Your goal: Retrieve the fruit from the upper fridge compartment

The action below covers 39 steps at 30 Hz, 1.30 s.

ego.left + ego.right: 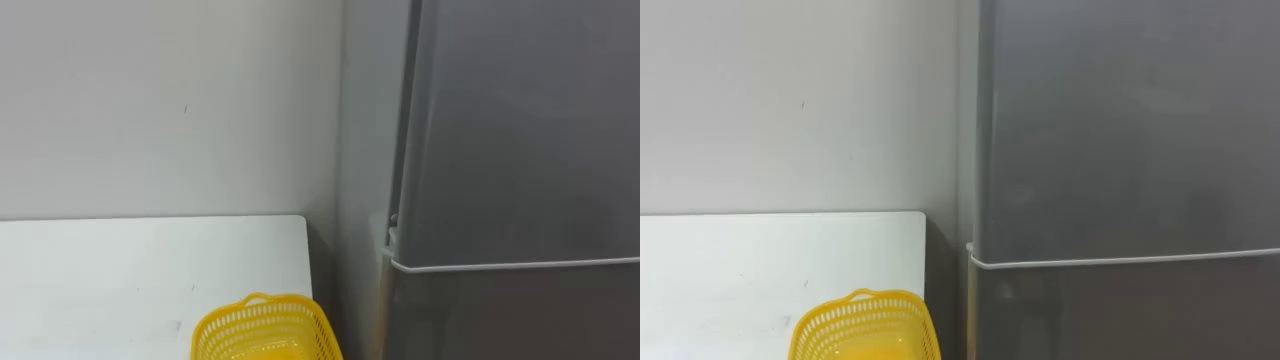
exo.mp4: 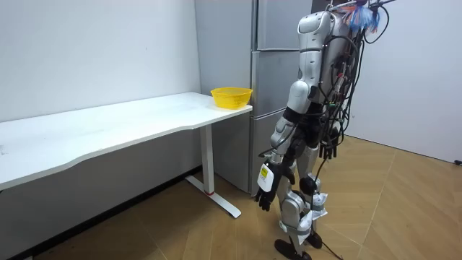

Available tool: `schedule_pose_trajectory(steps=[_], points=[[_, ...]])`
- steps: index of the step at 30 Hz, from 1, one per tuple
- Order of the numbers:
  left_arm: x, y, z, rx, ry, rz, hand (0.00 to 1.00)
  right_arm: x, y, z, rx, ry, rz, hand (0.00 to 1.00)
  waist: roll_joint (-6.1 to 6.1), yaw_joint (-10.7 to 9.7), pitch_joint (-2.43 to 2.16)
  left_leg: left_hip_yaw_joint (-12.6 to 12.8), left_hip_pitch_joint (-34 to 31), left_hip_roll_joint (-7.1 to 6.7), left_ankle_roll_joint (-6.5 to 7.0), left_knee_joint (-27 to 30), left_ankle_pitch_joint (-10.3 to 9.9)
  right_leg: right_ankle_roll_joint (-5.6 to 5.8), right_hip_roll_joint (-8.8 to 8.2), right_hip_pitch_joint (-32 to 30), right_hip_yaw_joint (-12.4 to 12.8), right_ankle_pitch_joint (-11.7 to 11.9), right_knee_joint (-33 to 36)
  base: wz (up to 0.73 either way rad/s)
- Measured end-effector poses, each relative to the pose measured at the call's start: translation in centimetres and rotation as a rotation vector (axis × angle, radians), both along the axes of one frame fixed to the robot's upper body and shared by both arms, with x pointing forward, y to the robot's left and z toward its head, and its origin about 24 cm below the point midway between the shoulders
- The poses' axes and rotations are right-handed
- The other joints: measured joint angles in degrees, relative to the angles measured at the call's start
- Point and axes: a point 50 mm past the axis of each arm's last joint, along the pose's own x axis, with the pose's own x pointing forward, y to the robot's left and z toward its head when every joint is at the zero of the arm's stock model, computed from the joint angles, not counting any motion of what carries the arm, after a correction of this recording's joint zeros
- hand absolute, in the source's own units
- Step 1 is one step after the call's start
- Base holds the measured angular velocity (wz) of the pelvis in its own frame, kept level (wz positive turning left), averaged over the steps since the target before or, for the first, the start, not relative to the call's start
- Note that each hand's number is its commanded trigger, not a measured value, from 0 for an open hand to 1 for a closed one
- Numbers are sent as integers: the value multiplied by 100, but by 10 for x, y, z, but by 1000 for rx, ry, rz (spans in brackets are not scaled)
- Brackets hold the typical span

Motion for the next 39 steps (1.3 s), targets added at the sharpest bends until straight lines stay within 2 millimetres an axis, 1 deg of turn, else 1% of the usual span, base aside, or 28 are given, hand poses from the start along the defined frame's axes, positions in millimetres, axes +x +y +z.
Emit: schedule_pose_trajectory(steps=[11,22,35,39], points=[[0,0,0,4,-2,0,0,1,0,0,-6,-13,2,0,13,6,6,7,2,1,0,-6,0,0,1,-4,4,0,0,0],[0,0,0,5,-4,-1,0,-6,-1,0,-6,17,-5,0,19,-10,4,3,4,1,0,-5,0,0,2,1,5,0,5,0],[0,0,0,5,-6,6,0,-6,0,0,-6,19,-6,0,47,-13,-4,28,10,7,0,-6,0,-1,20,-2,64,0,22,0],[0,0,0,23,-25,46,0,-6,0,0,-5,18,-12,0,52,-25,-5,28,7,8,0,0,0,-1,18,-3,59,0,22,0]])
